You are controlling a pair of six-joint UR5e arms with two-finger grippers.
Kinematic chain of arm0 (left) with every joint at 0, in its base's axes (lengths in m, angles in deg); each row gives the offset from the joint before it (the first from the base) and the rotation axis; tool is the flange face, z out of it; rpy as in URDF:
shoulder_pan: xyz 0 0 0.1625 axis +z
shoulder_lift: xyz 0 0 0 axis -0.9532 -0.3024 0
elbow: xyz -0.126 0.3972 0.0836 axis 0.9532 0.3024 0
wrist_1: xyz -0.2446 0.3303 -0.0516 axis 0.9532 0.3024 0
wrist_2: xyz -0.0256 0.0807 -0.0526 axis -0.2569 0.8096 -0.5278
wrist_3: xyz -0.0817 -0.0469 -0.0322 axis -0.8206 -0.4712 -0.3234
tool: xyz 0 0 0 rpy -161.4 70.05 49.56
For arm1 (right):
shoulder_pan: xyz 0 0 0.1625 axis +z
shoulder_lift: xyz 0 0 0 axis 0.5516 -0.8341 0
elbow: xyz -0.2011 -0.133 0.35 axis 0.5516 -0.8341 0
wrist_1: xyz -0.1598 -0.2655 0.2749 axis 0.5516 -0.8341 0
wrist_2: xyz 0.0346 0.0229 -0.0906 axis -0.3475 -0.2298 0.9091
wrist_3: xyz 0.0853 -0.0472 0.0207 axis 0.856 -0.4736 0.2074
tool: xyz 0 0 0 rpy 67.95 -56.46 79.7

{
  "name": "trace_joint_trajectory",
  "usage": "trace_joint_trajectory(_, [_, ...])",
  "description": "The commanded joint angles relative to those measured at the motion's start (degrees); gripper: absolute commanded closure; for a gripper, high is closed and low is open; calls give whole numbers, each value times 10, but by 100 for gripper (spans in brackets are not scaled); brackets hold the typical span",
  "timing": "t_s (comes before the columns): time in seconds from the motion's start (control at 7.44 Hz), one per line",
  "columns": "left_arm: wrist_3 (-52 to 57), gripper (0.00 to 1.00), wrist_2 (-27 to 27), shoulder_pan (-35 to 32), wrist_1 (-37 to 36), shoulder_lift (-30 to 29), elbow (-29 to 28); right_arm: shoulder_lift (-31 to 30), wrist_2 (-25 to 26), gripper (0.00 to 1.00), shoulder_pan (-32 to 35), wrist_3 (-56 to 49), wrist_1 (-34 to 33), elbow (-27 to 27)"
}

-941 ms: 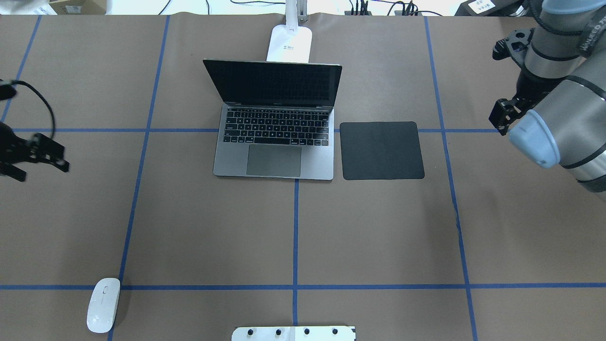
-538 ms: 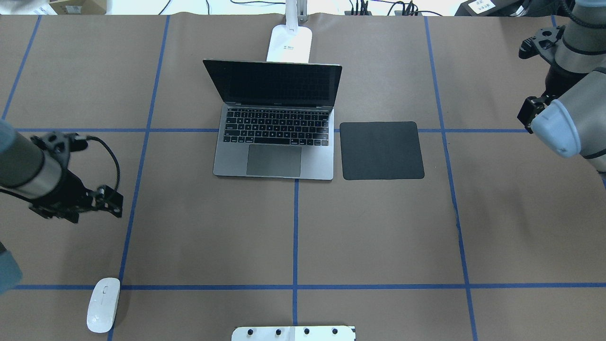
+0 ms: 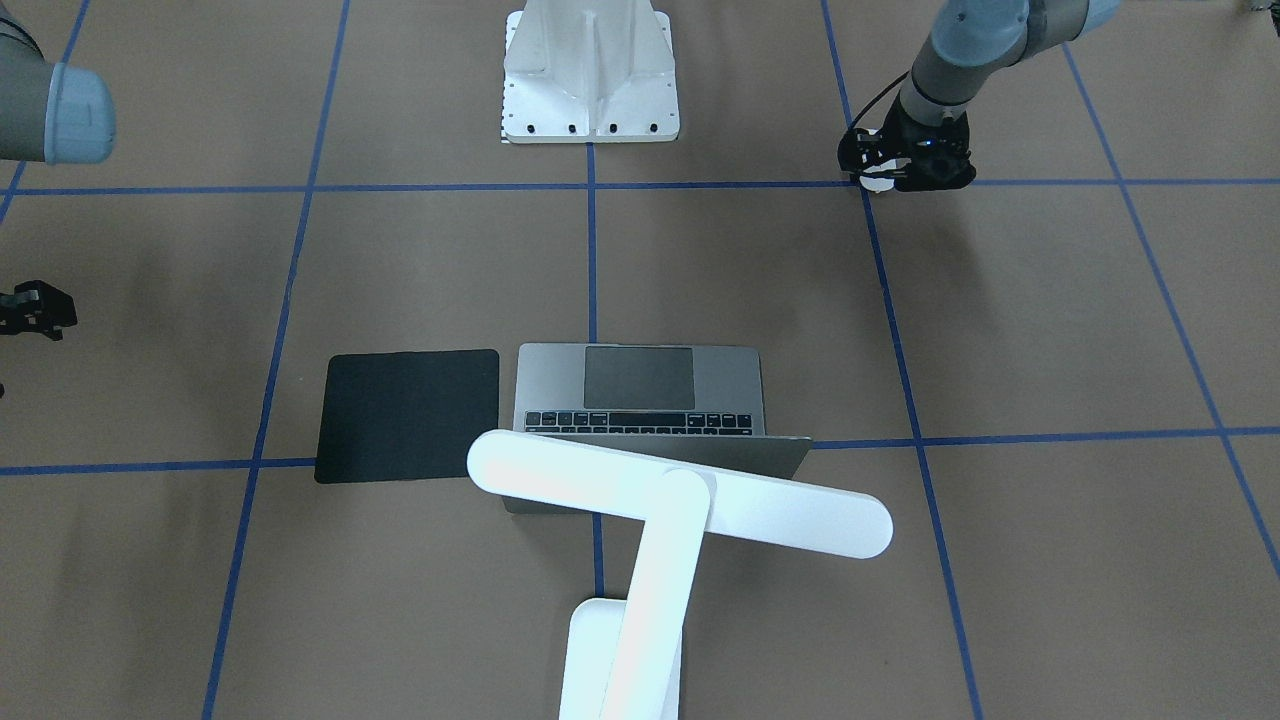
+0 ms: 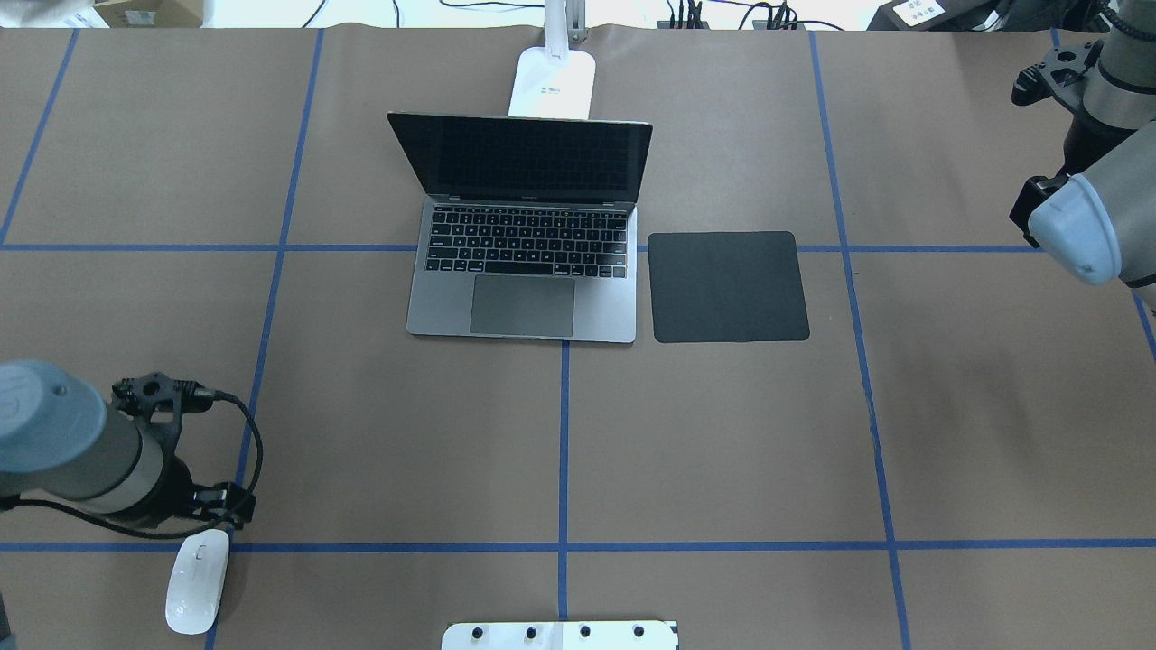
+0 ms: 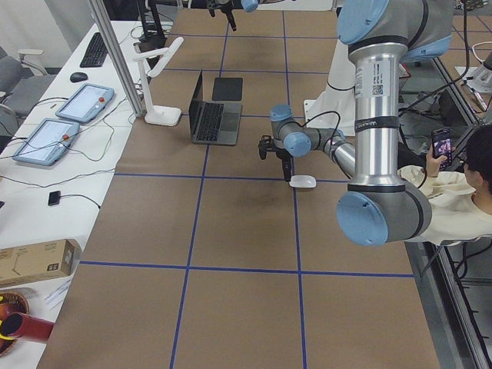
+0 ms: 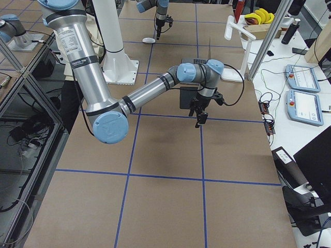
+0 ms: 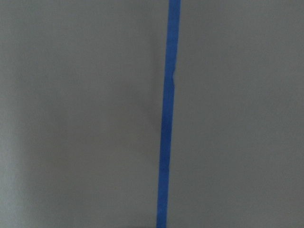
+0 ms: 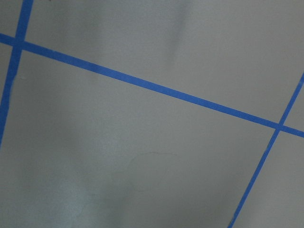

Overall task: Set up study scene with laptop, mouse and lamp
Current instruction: 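Grasp the white mouse with the left gripper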

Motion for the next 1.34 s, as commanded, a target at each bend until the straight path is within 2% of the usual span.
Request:
trace_joint_trajectory(0.0, [-39,0,40,68,30,27,-1,3,1,0,1,-1,-1,-3])
trace_joint_trajectory(0.54, [-95,2,96,151,73,49,-13,3,2,0,6,-1,0,-7])
trace_joint_trajectory(0.81, [-99,69,90,150,87,48,-10,3,2,0,7,-1,0,-8])
trace_joint_trajectory(0.94, [-96,89,88,144,88,48,-9,3,2,0,7,-1,0,-8])
trace_joint_trajectory(1.08, [-83,100,87,142,88,48,-8,4,2,0,7,-2,0,-8])
trace_joint_trajectory(1.21, [-57,100,87,139,88,49,-7,4,1,0,7,-1,0,-7])
